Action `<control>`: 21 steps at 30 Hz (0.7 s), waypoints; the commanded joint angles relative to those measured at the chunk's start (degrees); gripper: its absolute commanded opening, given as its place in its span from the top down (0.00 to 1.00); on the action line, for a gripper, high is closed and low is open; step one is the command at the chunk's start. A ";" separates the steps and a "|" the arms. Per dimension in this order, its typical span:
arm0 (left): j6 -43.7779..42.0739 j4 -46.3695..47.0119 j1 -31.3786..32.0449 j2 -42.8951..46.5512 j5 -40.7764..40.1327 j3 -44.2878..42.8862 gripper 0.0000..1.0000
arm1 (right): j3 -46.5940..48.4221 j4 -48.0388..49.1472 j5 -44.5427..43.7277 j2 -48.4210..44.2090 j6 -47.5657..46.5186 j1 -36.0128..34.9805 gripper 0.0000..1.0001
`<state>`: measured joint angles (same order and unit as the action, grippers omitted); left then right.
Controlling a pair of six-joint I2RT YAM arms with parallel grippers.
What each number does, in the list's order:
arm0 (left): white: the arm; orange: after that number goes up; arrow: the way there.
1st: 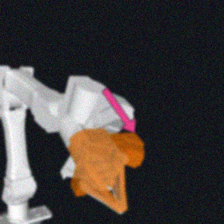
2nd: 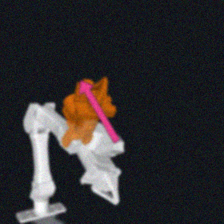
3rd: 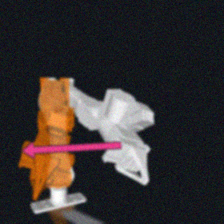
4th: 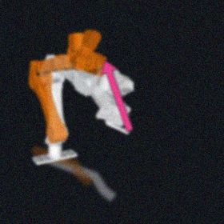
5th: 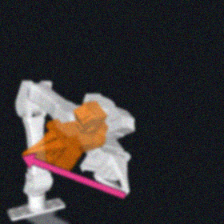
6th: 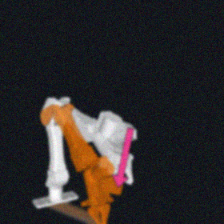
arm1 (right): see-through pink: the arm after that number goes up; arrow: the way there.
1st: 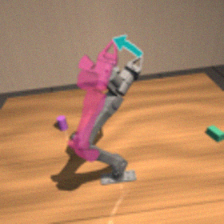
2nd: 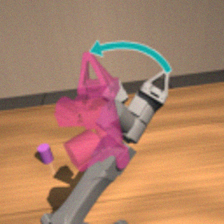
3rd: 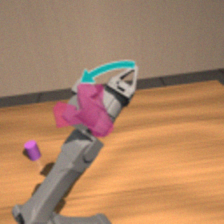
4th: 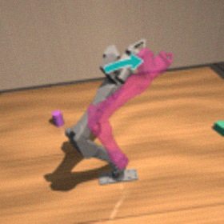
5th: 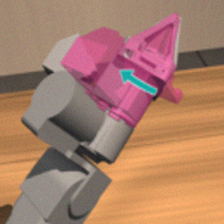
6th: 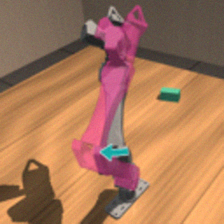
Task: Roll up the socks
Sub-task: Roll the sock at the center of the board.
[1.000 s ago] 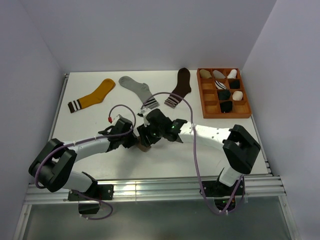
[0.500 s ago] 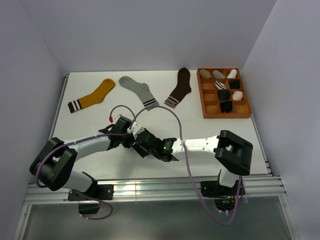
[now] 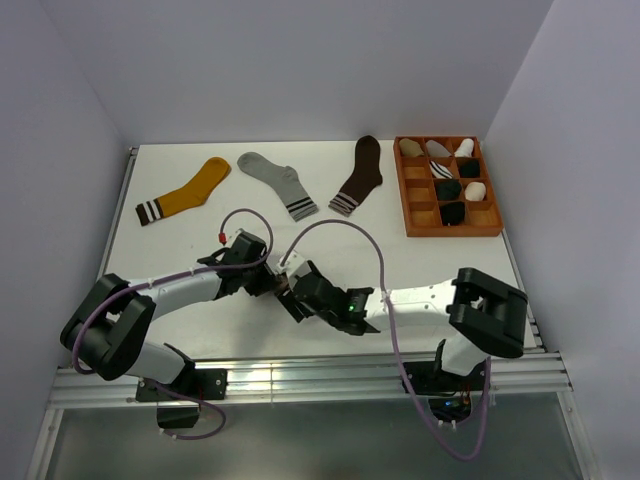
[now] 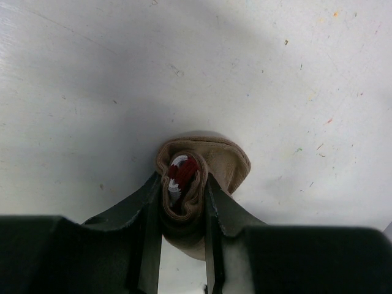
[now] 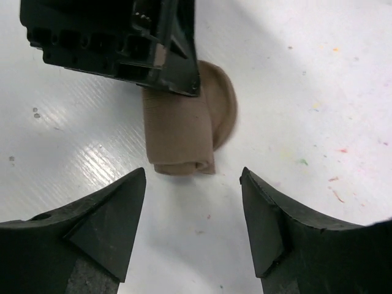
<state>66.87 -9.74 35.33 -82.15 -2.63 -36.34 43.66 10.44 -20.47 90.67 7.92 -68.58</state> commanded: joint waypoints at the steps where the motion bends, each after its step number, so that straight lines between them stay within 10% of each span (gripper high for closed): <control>1: -1.66 -4.15 0.79 -1.26 0.79 1.01 0.88 | -1.91 5.73 -3.35 -5.24 1.83 0.37 0.28; 21: -2.53 -5.99 0.79 -2.84 2.11 -1.46 0.88 | 2.48 10.13 -2.03 3.45 -9.59 -1.03 0.29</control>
<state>66.59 -11.11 35.40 -83.20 -1.30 -37.65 43.44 17.45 -21.39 93.10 1.67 -68.66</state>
